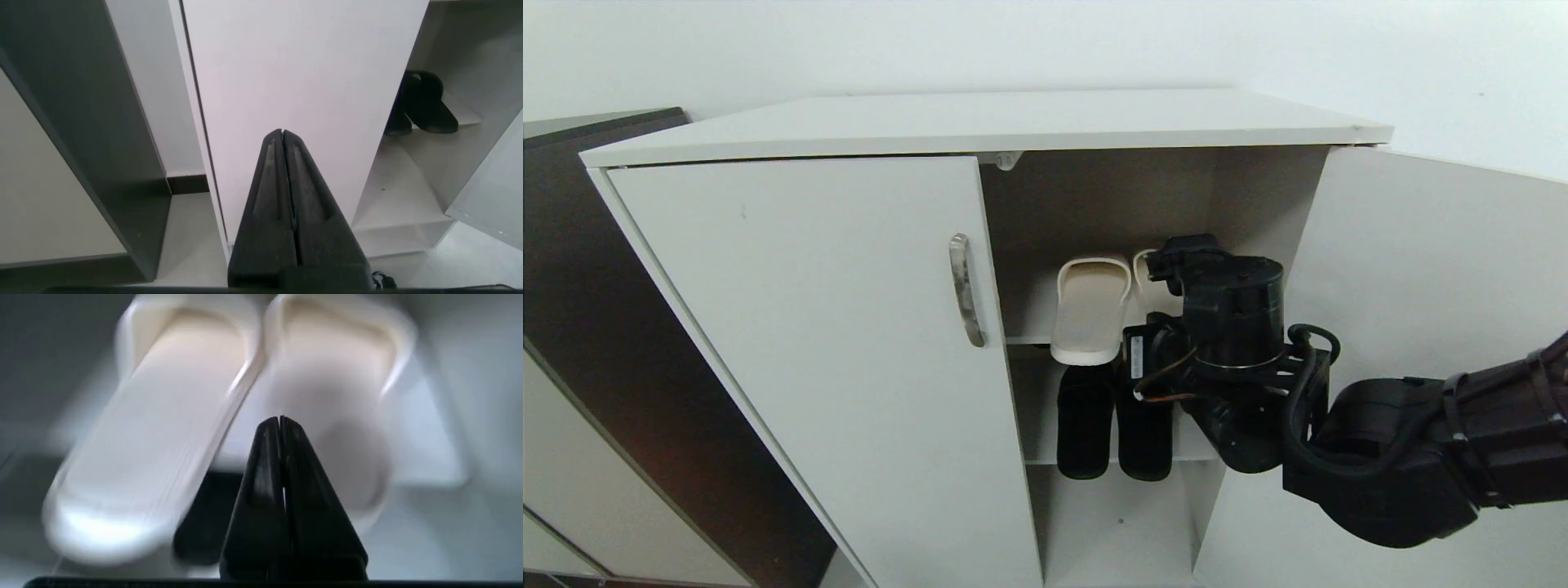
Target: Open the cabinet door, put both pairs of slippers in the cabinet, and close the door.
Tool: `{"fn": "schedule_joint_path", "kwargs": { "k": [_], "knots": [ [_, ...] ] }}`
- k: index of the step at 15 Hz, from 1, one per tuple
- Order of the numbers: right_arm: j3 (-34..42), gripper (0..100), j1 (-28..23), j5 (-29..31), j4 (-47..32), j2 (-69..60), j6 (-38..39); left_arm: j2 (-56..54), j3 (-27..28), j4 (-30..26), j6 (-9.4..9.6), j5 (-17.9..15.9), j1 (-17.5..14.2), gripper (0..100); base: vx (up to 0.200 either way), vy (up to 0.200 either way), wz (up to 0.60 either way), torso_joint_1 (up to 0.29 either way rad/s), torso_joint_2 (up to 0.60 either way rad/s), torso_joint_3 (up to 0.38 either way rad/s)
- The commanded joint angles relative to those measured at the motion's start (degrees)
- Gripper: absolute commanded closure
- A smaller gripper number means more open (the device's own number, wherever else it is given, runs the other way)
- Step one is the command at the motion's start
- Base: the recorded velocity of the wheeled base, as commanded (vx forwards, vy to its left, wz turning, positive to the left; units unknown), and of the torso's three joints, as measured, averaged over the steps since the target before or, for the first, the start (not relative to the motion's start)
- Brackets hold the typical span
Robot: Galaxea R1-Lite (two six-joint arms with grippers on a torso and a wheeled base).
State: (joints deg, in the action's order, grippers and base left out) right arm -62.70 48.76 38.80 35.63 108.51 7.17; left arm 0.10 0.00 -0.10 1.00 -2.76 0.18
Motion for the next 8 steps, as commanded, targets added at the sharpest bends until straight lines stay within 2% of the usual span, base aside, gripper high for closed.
{"fn": "schedule_joint_path", "kwargs": {
  "k": [1, 5, 8],
  "knots": [
    [2.23, 100, 0.1, -0.31, 0.23, -1.02, 0.21, 0.08, 0.0, 0.01, -0.12, 0.03, -0.01, 100, 0.0, 0.0, 0.0, 0.0, 0.0, 0.0],
    [2.49, 100, 0.72, -0.13, 0.23, -0.93, 0.13, 0.08, 0.0, 0.01, -0.03, 0.03, -0.01, 100, 0.0, 0.0, 0.0, 0.0, 0.0, 0.0],
    [3.46, 100, 0.63, -0.22, 0.31, -0.84, 0.13, 0.08, 0.0, -0.08, -0.03, -0.06, -0.01, 100, -0.2, 0.0, 0.0, 0.007, 0.0, 0.001]
  ]
}}
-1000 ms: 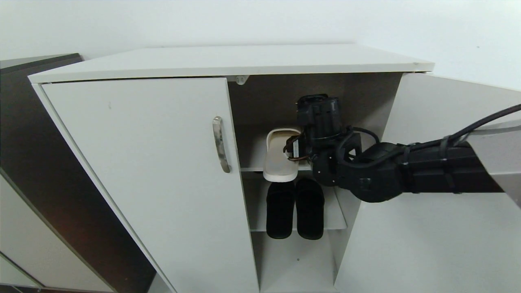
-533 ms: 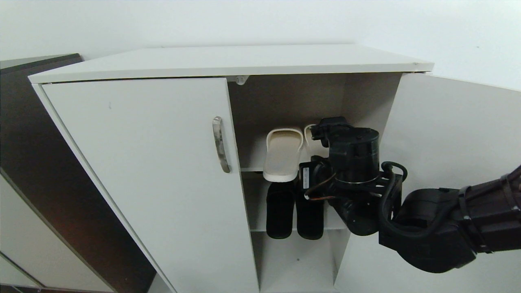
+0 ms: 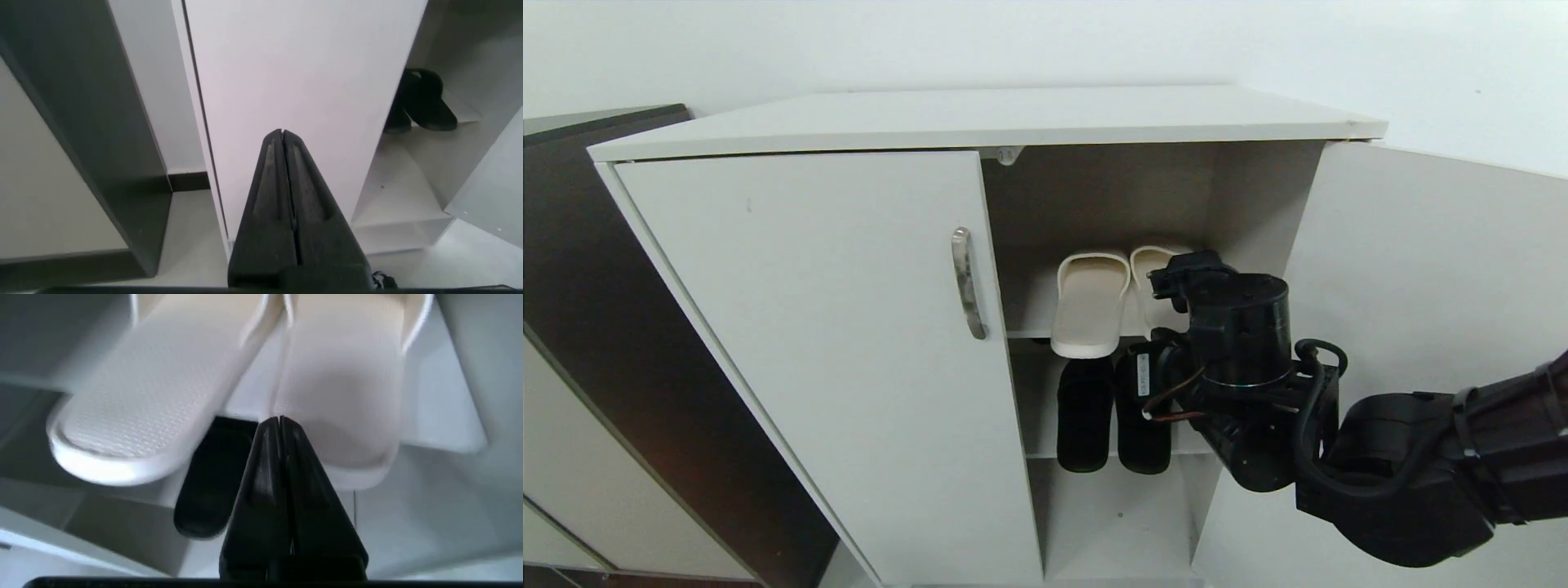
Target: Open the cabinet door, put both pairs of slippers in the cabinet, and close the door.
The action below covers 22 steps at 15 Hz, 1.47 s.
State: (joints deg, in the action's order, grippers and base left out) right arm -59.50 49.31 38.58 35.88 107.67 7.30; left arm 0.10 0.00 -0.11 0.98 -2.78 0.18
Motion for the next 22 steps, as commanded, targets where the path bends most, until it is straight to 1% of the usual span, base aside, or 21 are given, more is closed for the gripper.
{"fn": "schedule_joint_path", "kwargs": {
  "k": [1, 4, 6, 7, 13, 15, 17, 19, 22],
  "knots": [
    [0.35, 100, 0.17, -0.09, 0.07, 0.0, -0.01, 0.08, 0.0, 0.02, 0.08, -0.03, -0.01, 100, -0.2, 0.0, 0.0, -0.007, 0.0, 0.002],
    [0.88, 100, 0.17, -0.26, 0.33, -0.18, 0.17, 0.08, 0.0, 0.02, -0.01, -0.03, -0.01, 100, -0.2, 0.0, 0.0, -0.001, 0.0, 0.002],
    [2.46, 100, 0.17, -0.44, 4.11, -0.26, -0.53, 0.08, 0.0, 0.02, 0.08, -0.03, -0.01, 100, -0.2, 0.0, 0.0, 0.01, -0.01, -0.002],
    [3.08, 100, 0.08, -0.44, 4.82, -0.26, -1.06, 0.08, 0.0, 0.02, -0.01, -0.03, -0.01, 100, -0.2, 0.0, 0.0, 0.007, 0.0, 0.012],
    [4.48, 100, -0.62, -1.84, 4.9, -0.26, -1.59, 0.08, 0.0, 0.02, -0.01, -0.03, -0.01, 100, -0.2, 0.0, 0.0, 0.004, 0.0, 0.005],
    [5.63, 100, -0.71, -3.87, 6.4, -0.35, -2.12, 0.08, 0.0, 0.02, -0.01, -0.03, -0.01, 100, -0.2, 0.0, 0.0, 0.007, 0.0, 0.005],
    [6.42, 100, -1.41, -4.04, 7.54, -0.26, -3.87, 0.08, 0.0, -0.07, -0.01, -0.03, -0.01, 100, -0.2, 0.0, 0.0, 0.0, 0.0, 0.0],
    [6.5, 100, -1.5, -4.04, 8.42, -0.18, -4.05, 0.08, 0.0, 0.02, -0.01, -0.03, -0.01, 100, -0.2, 0.0, 0.0, 0.0, 0.0, 0.002],
    [7.03, 100, -1.59, -4.04, 8.42, -0.44, -4.05, 0.08, 0.0, 0.02, -0.01, -0.03, -0.01, 100, 0.0, 0.0, 0.0, 0.0, 0.0, 0.0]
  ]
}}
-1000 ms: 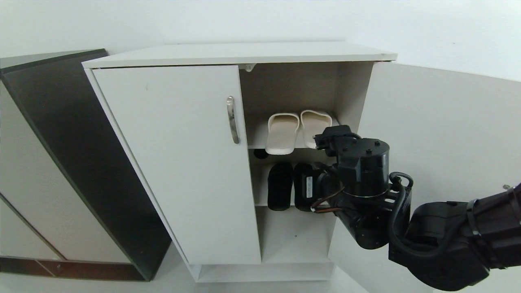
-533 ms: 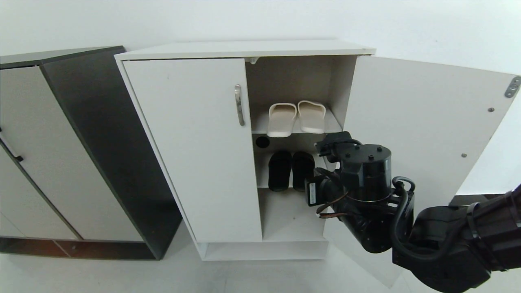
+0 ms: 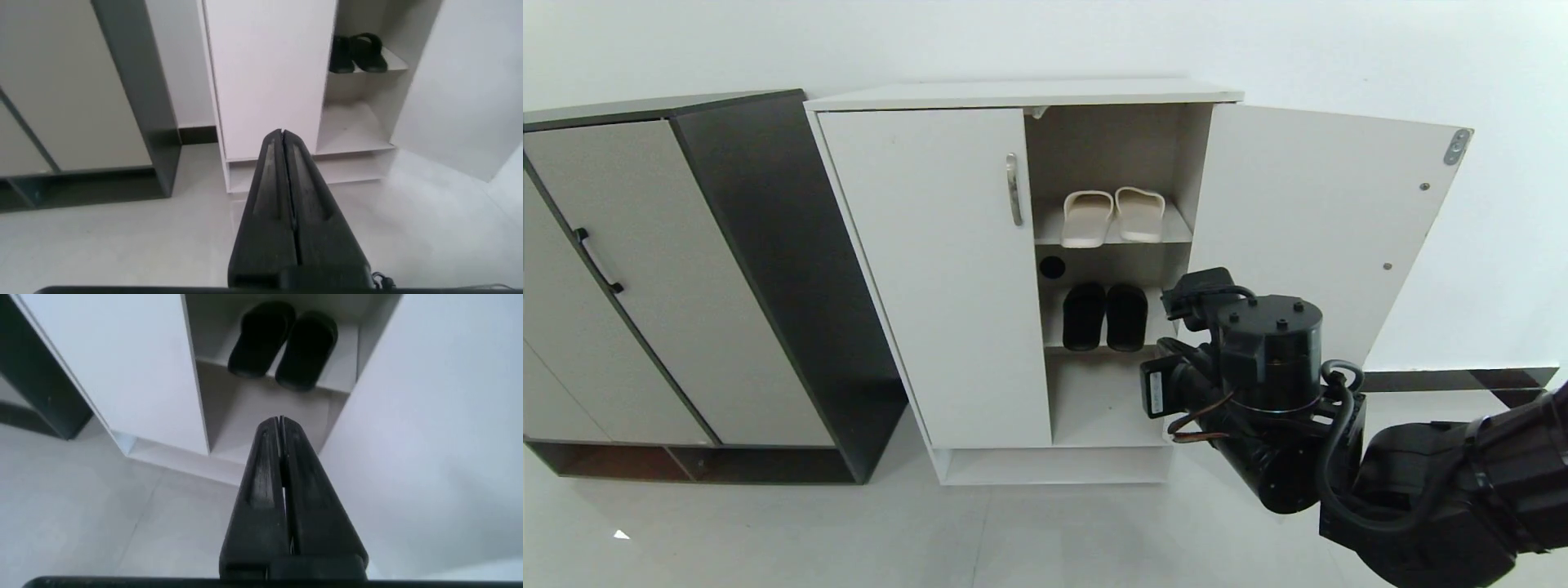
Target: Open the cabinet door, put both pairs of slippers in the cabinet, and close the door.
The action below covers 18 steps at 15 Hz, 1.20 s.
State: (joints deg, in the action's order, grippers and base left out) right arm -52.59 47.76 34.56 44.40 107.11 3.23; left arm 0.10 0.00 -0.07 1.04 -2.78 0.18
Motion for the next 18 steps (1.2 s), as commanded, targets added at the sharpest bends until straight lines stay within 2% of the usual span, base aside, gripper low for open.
{"fn": "schedule_joint_path", "kwargs": {
  "k": [1, 16, 18],
  "knots": [
    [0.12, 100, -0.04, -0.02, -0.1, 0.21, 0.02, 0.08, 0.0, -0.01, -0.07, 0.05, -0.01, 100, 0.0, 0.0, 0.0, 0.0, 0.0, 0.0],
    [0.12, 100, 0.05, -0.2, 0.34, 0.38, 0.02, 0.08, 0.0, -0.01, -0.16, 0.05, -0.01, 100, 0.0, 0.0, 0.0, 0.0, 0.0, 0.0],
    [0.12, 100, 0.05, -0.2, 0.43, 0.47, 0.02, 0.08, 0.0, -0.01, -0.16, 0.05, -0.01, 100, 0.0, 0.0, 0.0, 0.005, -0.22, -0.261]
  ]
}}
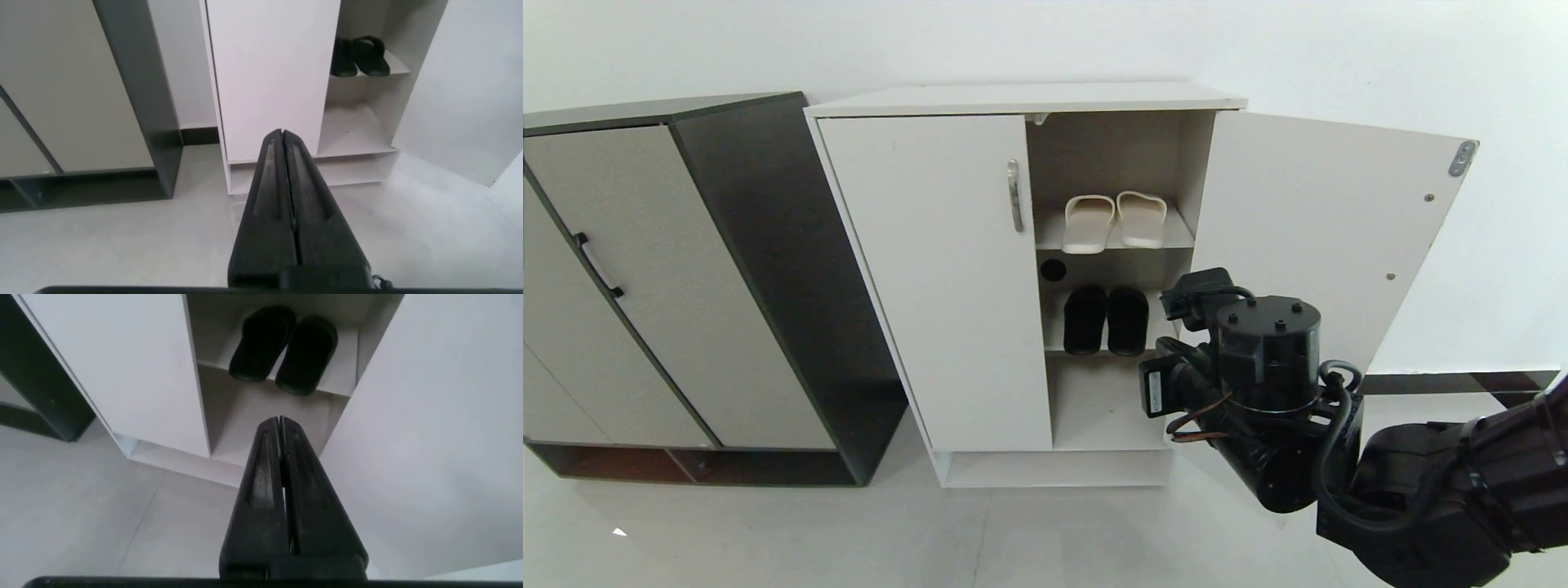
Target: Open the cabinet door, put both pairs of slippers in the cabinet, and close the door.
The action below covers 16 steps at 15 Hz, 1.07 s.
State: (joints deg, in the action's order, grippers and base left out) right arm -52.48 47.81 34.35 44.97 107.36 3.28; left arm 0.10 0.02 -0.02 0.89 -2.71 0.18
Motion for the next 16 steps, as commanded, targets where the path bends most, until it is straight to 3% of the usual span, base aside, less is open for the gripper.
{"fn": "schedule_joint_path", "kwargs": {
  "k": [1, 8, 16],
  "knots": [
    [0.01, 100, 0.0, 0.01, -0.15, 0.3, -0.03, 0.08, -0.02, -0.15, -0.01, -0.02, -0.01, 100, 0.0, 0.0, 0.0, 0.017, -0.1, -0.344],
    [0.01, 100, 0.0, 0.01, -0.15, 0.3, -0.03, 0.08, -0.02, -0.06, -0.01, -0.02, -0.01, 100, 0.0, 0.0, 0.0, 0.076, -0.48, -0.357],
    [0.01, 100, 0.0, 0.01, -0.15, 0.3, -0.12, 0.08, -0.02, -0.15, -0.01, -0.02, -0.01, 100, 0.0, 0.0, 0.0, 0.153, -0.47, -0.325]
  ]
}}
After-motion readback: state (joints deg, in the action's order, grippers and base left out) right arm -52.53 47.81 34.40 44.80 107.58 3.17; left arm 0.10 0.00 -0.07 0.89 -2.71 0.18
